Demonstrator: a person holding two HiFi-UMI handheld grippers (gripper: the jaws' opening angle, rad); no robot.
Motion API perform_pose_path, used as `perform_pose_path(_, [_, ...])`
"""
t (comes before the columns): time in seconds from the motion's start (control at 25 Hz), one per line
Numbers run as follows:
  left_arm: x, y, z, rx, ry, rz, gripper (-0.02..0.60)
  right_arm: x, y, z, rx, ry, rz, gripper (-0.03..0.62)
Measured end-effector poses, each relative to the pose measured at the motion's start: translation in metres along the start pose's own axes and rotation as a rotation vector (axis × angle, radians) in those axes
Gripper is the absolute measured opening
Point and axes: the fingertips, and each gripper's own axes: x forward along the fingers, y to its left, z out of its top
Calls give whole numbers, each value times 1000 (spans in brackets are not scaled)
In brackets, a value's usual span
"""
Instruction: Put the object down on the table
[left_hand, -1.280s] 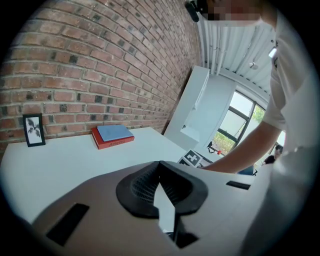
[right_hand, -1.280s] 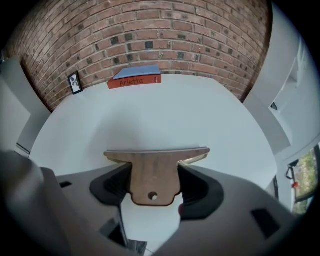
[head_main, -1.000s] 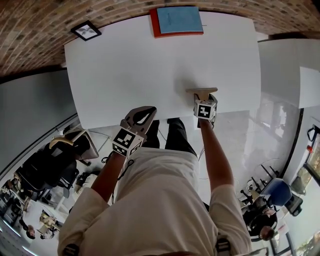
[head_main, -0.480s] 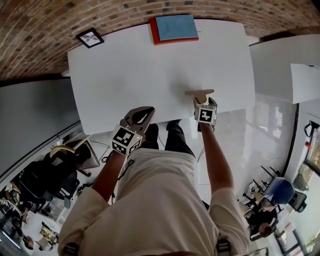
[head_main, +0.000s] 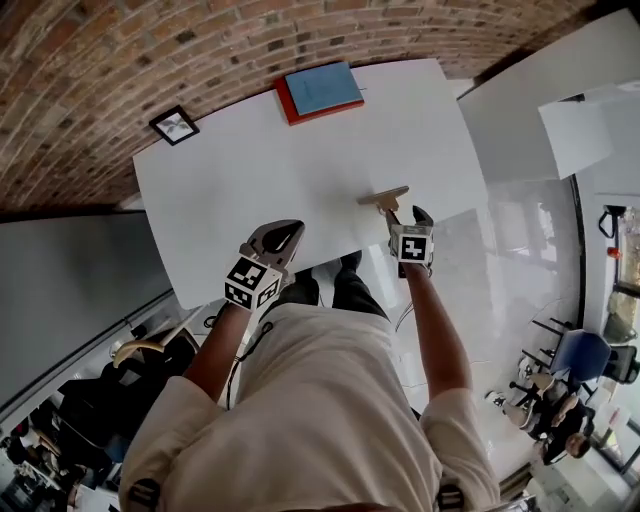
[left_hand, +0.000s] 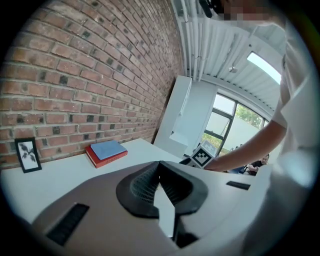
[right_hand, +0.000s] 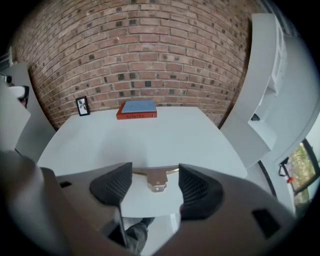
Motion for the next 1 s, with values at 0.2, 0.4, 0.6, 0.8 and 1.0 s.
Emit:
perform_pose_path(0.2, [8,-10,9,46,6,-82,-6,-47,-9,8,54,-75,-53,272])
perform_pose_path(0.4, [20,-31,19,88,13,-158,-6,-99,-11,22,76,-180,-63,195])
perform_pose_path(0.6, [30,-52,33,104,10,-219,-6,-147,-15,26,111,-270,-74,146])
perform_pose_path(0.8, [29,-77,44,109,3,-219,-6,-193,-18,22,125,-325,-47,140])
perform_pose_path(1.0, [33,-92,63,127,-35,-184,-6,-230,-27,35,100,-408,-7,109])
